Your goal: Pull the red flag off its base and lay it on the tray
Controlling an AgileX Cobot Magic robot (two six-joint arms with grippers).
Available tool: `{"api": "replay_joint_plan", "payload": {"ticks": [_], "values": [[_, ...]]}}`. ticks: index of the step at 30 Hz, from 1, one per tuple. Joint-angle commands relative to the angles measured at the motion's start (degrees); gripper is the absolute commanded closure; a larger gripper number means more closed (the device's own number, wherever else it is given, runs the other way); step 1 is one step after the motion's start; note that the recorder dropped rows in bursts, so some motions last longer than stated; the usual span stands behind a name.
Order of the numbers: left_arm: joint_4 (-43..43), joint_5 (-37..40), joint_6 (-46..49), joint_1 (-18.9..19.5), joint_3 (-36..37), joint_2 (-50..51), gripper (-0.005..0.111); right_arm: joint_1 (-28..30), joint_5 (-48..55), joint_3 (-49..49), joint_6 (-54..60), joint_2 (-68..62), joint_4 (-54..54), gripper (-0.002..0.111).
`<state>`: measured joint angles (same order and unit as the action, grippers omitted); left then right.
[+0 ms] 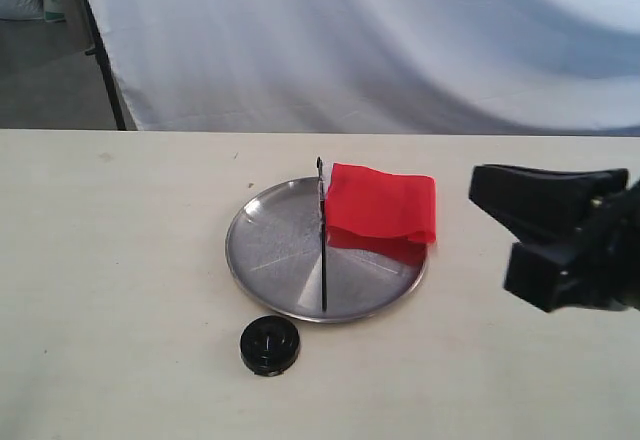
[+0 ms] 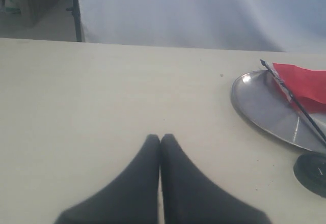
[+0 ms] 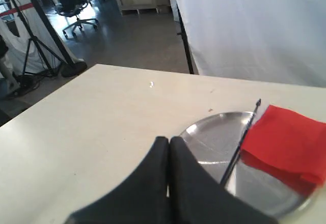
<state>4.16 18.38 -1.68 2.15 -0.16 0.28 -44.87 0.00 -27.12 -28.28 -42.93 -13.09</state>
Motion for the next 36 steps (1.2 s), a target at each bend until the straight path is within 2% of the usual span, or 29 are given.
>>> {"api": "replay_joint_plan", "payload": {"ticks": [1, 7, 12, 22, 25, 30, 36], "values": [[0.55, 0.03, -0.09, 0.15, 0.16, -0.28, 0.107, -0.03, 10.34, 0.74, -0.45, 7.05, 2.09, 0.109], [0.55, 0.03, -0.09, 0.15, 0.16, -0.28, 0.107, -0.03, 10.01, 8.83, -0.83, 17.07, 4.24, 0.109], [0.55, 0.03, -0.09, 0.15, 0.16, -0.28, 0.107, -0.03, 9.93, 13.30, -2.31, 25.12, 17.92, 0.109], [0.55, 0.03, -0.09, 0.15, 0.16, -0.28, 0.107, -0.03, 9.71, 14.13, -1.25, 32.82, 15.32, 0.109], [0.55, 0.03, -0.09, 0.15, 0.16, -0.28, 0.107, -0.03, 9.93, 14.24, 3.97, 33.22, 11.31, 0.109], [0.55, 0.03, -0.09, 0.15, 0.16, -0.28, 0.107, -0.03, 7.70, 19.16, 20.85, 33.27, 10.41, 0.109], [0.55, 0.03, -0.09, 0.15, 0.16, -0.28, 0.107, -0.03, -2.39, 27.12, 21.74, 33.27, 10.41, 0.109]]}}
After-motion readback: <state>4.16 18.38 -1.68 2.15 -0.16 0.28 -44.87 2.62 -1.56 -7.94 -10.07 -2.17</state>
